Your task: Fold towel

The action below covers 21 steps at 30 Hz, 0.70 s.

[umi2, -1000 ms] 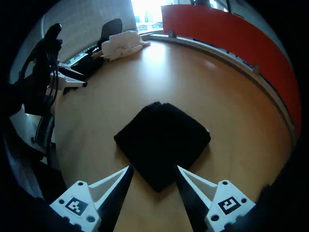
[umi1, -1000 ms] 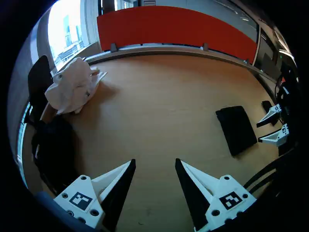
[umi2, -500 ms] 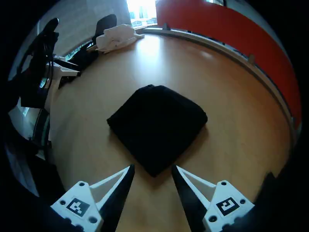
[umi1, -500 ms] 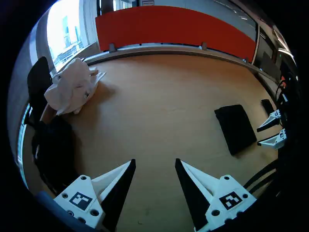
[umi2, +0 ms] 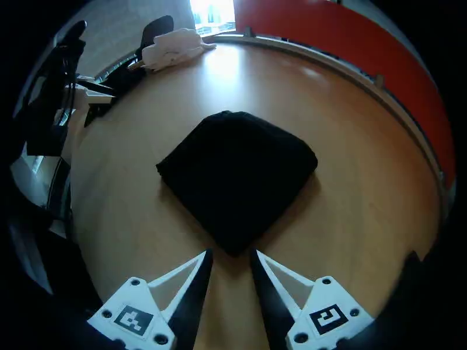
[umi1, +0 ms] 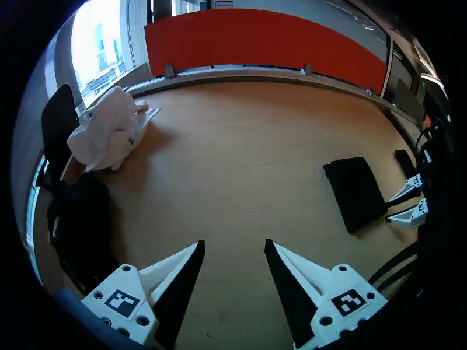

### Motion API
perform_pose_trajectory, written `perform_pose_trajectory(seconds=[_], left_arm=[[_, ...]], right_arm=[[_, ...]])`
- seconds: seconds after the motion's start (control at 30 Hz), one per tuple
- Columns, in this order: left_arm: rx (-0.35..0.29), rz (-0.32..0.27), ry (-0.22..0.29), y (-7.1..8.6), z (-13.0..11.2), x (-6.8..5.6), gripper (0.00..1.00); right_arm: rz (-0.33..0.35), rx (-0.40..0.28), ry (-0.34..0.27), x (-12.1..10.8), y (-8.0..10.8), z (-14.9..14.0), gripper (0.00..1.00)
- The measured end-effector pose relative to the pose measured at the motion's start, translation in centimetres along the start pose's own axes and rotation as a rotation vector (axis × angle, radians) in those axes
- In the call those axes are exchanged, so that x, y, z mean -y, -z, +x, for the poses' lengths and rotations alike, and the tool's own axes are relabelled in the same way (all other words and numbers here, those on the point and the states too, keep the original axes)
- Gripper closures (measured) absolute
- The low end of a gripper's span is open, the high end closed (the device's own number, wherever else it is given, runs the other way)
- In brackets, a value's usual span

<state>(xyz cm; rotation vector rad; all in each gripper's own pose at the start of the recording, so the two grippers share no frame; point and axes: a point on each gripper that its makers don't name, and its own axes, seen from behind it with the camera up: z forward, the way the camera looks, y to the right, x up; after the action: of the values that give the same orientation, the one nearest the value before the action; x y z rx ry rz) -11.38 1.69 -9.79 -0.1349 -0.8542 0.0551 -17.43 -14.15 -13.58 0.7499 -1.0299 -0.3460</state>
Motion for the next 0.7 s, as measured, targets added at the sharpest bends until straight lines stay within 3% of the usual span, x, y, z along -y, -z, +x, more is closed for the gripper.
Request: perform_pose_trajectory(seconds=[0.43, 0.6, 0.7], left_arm=[[-0.003, -0.001, 0.001, 0.0, 0.14, 0.01, 0.25], [-0.003, 0.0, 0.002, 0.05, 0.08, 0.04, 0.25], [-0.003, 0.0, 0.002, 0.06, 0.05, 0.05, 0.25]], right_arm=[[-0.016, 0.001, -0.008, -0.3, -0.48, -0.19, 0.75], [-0.023, -0.002, -0.01, -0.42, -0.47, -0.17, 0.94], [-0.02, -0.009, -0.014, -0.28, -0.45, -0.04, 0.96]])
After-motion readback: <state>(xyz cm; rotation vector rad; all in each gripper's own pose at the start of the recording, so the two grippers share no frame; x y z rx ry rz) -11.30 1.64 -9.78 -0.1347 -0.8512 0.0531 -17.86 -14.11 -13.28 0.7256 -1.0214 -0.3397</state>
